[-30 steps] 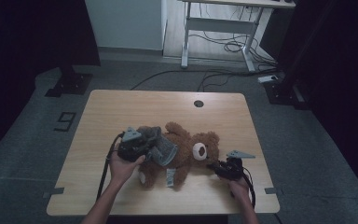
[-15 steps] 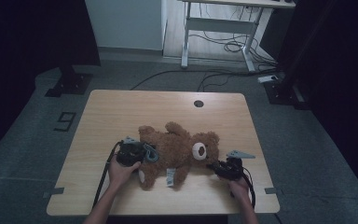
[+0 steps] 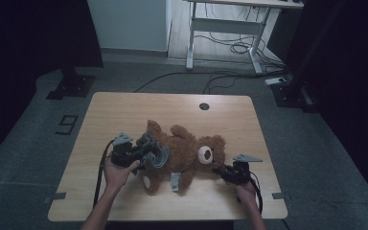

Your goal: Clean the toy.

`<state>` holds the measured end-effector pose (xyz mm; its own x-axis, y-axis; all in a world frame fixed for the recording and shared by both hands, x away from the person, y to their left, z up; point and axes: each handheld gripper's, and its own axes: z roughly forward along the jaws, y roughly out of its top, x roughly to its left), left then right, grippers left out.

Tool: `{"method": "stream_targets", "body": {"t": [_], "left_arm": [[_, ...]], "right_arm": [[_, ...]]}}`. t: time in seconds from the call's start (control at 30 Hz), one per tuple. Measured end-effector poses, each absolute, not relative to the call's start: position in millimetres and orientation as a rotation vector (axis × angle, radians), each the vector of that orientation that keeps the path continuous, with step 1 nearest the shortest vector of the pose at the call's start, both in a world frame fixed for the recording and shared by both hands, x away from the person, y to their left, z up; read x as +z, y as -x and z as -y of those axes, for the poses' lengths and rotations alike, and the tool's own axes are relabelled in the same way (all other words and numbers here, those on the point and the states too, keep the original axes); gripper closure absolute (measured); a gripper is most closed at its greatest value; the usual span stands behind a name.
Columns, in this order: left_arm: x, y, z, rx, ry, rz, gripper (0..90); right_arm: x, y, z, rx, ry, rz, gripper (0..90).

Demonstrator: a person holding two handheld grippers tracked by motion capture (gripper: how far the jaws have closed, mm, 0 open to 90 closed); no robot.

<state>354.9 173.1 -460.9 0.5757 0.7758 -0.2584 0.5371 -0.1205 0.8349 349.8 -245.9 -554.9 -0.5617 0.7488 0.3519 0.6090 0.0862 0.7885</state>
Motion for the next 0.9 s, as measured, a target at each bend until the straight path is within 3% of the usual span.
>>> {"method": "stream_targets", "body": {"t": [0.57,0.9], "left_arm": [[-417.4,-359.1,-144.3,0.327,-1.773,-0.96,78.0],[-408.5,-399.2,-56.7,0.245,-1.901,-0.897,78.0]], "right_arm": [[-554.8,-349.2,245.5,1.478,-1.393,-2.205,65.6],[-554.7,-348.5,245.3,1.472,-1.39,-2.203,65.5]]}}
